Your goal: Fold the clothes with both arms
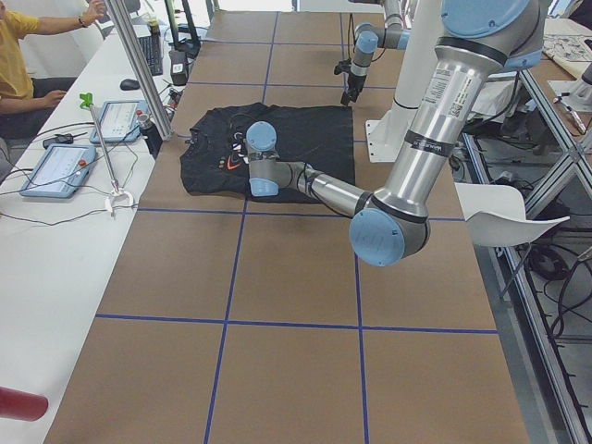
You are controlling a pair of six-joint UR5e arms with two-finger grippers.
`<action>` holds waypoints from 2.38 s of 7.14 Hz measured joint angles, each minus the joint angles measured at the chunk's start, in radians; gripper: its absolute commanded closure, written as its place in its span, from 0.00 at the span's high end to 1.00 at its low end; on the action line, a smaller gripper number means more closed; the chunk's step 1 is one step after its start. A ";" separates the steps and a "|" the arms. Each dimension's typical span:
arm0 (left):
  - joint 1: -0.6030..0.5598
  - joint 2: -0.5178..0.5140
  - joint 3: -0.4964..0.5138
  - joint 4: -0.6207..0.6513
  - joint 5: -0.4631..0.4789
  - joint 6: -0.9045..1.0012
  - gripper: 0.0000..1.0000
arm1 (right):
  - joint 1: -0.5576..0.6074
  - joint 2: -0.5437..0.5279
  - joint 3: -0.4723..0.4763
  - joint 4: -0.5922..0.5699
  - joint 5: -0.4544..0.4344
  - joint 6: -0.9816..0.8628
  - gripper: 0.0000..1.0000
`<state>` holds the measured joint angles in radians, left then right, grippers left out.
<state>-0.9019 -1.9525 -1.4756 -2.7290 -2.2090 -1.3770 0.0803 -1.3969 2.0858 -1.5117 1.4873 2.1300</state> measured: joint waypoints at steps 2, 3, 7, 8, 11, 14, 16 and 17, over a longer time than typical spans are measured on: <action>0.000 0.001 0.001 0.000 0.000 0.000 1.00 | 0.008 0.002 -0.009 -0.001 -0.002 -0.001 0.43; 0.000 0.000 0.002 0.000 0.000 0.000 1.00 | 0.011 0.001 -0.010 -0.001 -0.002 -0.001 0.38; 0.000 -0.002 0.003 0.000 0.001 -0.004 1.00 | 0.007 -0.002 -0.002 -0.001 -0.001 -0.001 0.00; 0.000 -0.002 0.003 0.000 0.002 -0.010 0.99 | 0.003 -0.003 0.006 -0.001 0.000 -0.001 0.00; -0.004 0.040 -0.057 -0.001 0.061 -0.122 0.99 | 0.004 -0.022 0.063 -0.013 0.009 -0.004 0.00; -0.002 0.176 -0.183 0.001 0.125 -0.147 0.99 | -0.007 -0.028 0.088 -0.049 0.012 -0.006 1.00; 0.002 0.189 -0.190 0.001 0.140 -0.148 0.99 | -0.031 -0.025 0.085 -0.073 -0.002 -0.007 1.00; 0.004 0.190 -0.190 0.002 0.146 -0.148 0.99 | -0.050 -0.023 0.081 -0.077 -0.018 -0.007 1.00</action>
<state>-0.8984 -1.7628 -1.6652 -2.7274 -2.0633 -1.5247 0.0302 -1.4201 2.1670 -1.5889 1.4695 2.1231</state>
